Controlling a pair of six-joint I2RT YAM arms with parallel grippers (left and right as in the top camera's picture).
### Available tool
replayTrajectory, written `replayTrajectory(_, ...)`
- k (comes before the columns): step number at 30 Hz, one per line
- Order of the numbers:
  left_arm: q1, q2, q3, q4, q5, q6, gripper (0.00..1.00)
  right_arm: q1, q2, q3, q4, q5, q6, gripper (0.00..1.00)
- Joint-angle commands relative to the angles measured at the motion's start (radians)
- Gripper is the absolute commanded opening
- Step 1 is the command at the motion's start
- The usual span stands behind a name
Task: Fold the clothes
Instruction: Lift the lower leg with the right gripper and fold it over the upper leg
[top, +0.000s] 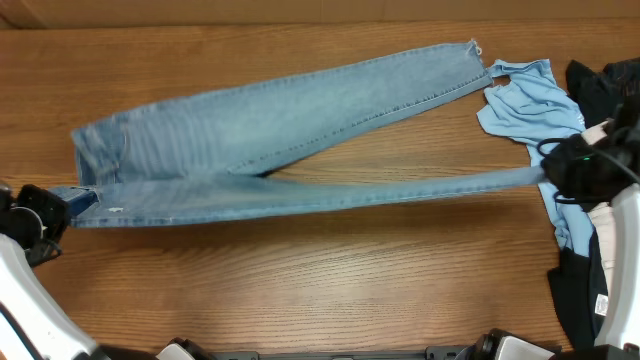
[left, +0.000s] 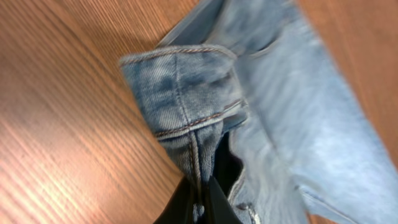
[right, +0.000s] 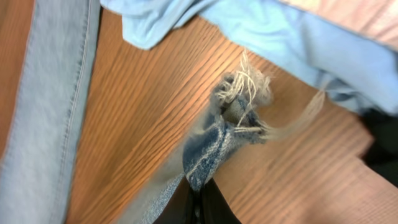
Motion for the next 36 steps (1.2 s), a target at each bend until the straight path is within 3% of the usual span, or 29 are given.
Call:
replayTrajectory(1,0.013,-0.076,0.105,-0.042,-0.047,-0.005,0.04,-0.087,-0.022,0.122,-0.052,0.097,-0.031,0.04)
replayTrajectory(11,0.013,-0.2,0.245,-0.242,-0.108,-0.001,0.04,-0.181,-0.139,0.165,-0.098,0.097,-0.081,0.04)
replayTrajectory(19,-0.029,-0.219,0.236,-0.279,-0.116,-0.002,0.04,-0.166,-0.187,0.202,-0.042,-0.023,-0.163,0.04)
replayTrajectory(23,-0.064,-0.193,0.208,-0.278,-0.193,-0.003,0.04,-0.116,-0.145,0.226,-0.021,-0.023,-0.188,0.04)
replayTrajectory(29,-0.074,-0.137,0.141,-0.27,-0.19,-0.006,0.04,0.005,-0.011,0.29,-0.006,0.005,-0.214,0.04)
replayTrajectory(36,-0.074,-0.047,0.03,-0.13,-0.175,-0.006,0.04,0.132,0.252,0.488,-0.037,0.084,-0.251,0.04)
